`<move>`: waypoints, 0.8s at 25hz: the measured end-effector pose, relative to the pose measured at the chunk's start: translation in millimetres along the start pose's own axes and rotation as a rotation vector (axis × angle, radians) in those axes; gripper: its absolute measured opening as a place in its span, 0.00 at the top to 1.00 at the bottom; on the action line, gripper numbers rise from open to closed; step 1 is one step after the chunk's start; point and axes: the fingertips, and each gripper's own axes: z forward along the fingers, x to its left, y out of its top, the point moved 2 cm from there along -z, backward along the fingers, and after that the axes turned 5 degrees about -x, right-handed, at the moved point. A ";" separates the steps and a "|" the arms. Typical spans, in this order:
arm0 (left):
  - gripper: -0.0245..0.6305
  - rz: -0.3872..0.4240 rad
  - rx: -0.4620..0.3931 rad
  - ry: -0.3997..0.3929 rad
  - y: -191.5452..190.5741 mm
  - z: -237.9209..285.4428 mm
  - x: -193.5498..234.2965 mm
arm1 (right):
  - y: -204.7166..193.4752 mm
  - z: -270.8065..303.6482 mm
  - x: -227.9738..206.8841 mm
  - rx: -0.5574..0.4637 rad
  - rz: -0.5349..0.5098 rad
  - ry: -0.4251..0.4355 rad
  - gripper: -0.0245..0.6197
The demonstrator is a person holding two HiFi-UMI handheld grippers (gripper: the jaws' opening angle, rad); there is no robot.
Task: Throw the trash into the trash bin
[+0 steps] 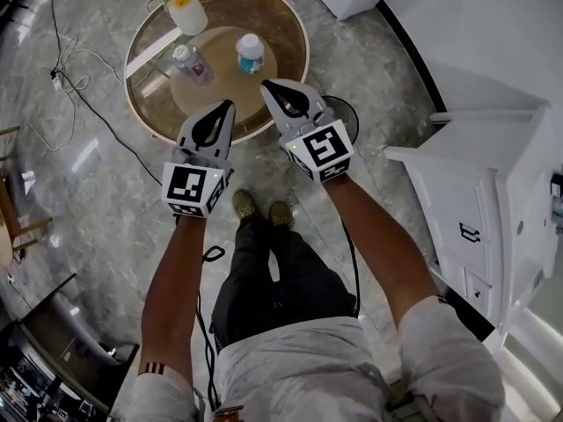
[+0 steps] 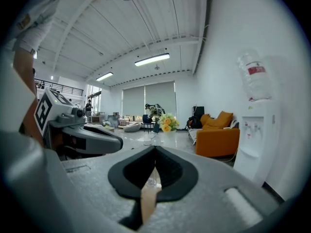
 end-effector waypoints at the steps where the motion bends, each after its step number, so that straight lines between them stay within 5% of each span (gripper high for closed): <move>1: 0.96 -0.002 0.002 0.002 -1.5 -2.6 6.1 | 1.4 7.8 5.0 -0.003 -0.002 0.009 0.96; 20: 0.96 0.001 -0.018 0.045 12.3 -31.8 118.0 | 20.9 143.2 52.8 0.023 -0.037 0.093 0.86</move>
